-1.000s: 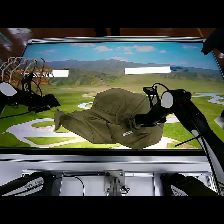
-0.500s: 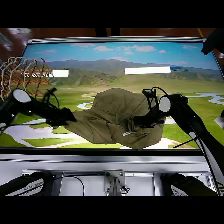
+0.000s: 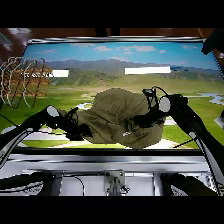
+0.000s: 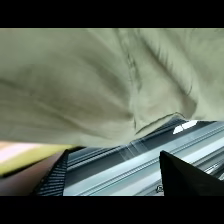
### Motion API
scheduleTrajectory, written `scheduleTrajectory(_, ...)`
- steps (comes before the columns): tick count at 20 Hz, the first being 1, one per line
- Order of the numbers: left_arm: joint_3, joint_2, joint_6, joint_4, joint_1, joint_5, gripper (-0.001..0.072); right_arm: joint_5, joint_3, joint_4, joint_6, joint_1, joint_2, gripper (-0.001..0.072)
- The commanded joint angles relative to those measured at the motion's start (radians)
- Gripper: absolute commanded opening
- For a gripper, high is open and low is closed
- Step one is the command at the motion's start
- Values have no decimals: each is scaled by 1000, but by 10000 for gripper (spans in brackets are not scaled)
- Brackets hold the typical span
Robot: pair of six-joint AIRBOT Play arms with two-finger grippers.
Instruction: Fold the shirts.
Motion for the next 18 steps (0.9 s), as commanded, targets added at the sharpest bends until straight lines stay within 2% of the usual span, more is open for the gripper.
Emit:
scheduleTrajectory(1, -6, -50, 5, -53, -36, 85, 653, -3, 0, 0, 0, 1, 0, 82)
scheduleTrajectory(2, -6, -52, -3, -74, -36, 118, 595, -2, 0, 0, 0, 1, 0, 107)
scheduleTrajectory(3, -6, -52, -5, -97, -36, 150, 394, -2, 0, 0, 1, 1, 0, 106)
scheduleTrajectory(4, -5, -52, -4, -108, -36, 173, 230, -2, 0, 0, 4, 1, 0, 133)
scheduleTrajectory(5, 1, -52, 14, -108, -35, 180, 142, 1, 0, 2, 13, 1, 0, 388)
scheduleTrajectory(6, 11, -48, 50, -108, -32, 169, 57, 17, 0, 6, 13, 0, 0, 586)
scheduleTrajectory(9, 50, 13, 89, -74, 7, 136, 59, 198, 0, 5, -49, -16, 2, 649)
scheduleTrajectory(11, 69, 76, 85, -16, 58, 99, 59, 284, 0, 23, -84, -92, 37, 649)
scheduleTrajectory(13, 75, 131, 81, 22, 109, 50, 59, 257, -11, 38, -58, -221, 99, 649)
scheduleTrajectory(15, 76, 168, 93, 21, 140, 23, 59, 148, -109, 106, -5, -360, 129, 649)
scheduleTrajectory(18, 76, 176, 100, 21, 134, 22, 59, -11, -325, 397, -47, -454, 84, 649)
